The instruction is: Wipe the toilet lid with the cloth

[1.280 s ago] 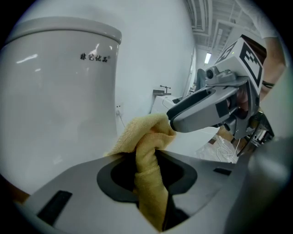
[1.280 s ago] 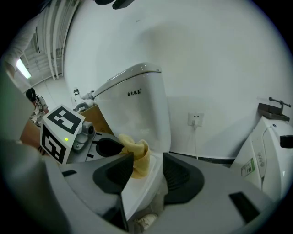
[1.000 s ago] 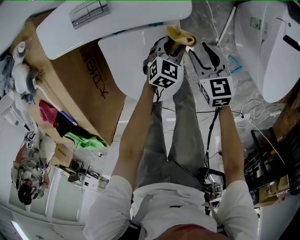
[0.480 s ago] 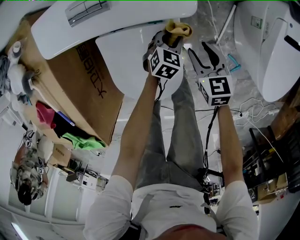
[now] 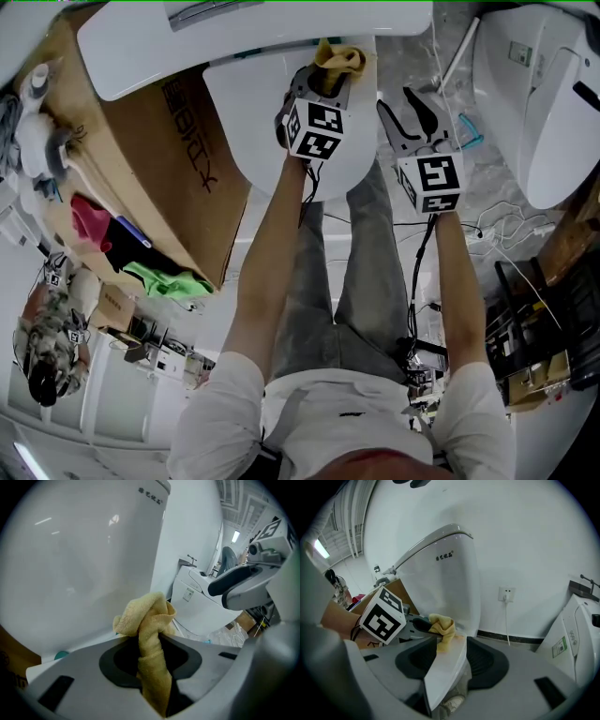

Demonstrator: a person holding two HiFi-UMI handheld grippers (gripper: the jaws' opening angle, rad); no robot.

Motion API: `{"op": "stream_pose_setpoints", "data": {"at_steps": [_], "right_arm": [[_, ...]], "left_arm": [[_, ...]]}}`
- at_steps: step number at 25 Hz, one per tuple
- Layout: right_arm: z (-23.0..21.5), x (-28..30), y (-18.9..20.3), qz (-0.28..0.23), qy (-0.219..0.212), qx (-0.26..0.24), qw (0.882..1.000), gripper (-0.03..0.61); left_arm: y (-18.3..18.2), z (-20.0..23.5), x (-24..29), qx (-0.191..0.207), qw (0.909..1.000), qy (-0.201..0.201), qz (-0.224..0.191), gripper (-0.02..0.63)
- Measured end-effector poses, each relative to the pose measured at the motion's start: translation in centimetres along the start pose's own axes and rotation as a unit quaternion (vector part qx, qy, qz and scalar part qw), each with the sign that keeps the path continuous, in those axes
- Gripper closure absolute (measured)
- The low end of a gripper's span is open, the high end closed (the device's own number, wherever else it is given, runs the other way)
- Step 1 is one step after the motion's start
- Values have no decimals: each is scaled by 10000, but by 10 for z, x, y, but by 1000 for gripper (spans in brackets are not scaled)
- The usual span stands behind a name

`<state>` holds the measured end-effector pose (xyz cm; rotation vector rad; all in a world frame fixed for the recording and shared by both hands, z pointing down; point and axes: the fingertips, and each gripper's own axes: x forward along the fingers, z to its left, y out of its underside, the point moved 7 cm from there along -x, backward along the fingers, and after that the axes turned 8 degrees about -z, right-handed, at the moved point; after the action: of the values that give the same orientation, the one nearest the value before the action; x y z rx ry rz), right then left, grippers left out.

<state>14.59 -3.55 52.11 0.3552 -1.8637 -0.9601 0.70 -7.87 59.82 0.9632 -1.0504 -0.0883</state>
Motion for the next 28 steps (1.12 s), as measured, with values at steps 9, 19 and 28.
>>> {"op": "stream_pose_setpoints", "data": {"at_steps": [9, 19, 28], "right_arm": [[34, 20, -7, 77, -231, -212, 9995, 362], [79, 45, -16, 179, -501, -428, 9977, 364], [109, 65, -23, 247, -666, -586, 9957, 367]], "left_arm": [[25, 40, -35, -279, 9991, -332, -42, 485], [53, 88, -74, -557, 9959, -705, -64, 485], [77, 129, -107, -812, 9910, -1066, -58, 485]]}}
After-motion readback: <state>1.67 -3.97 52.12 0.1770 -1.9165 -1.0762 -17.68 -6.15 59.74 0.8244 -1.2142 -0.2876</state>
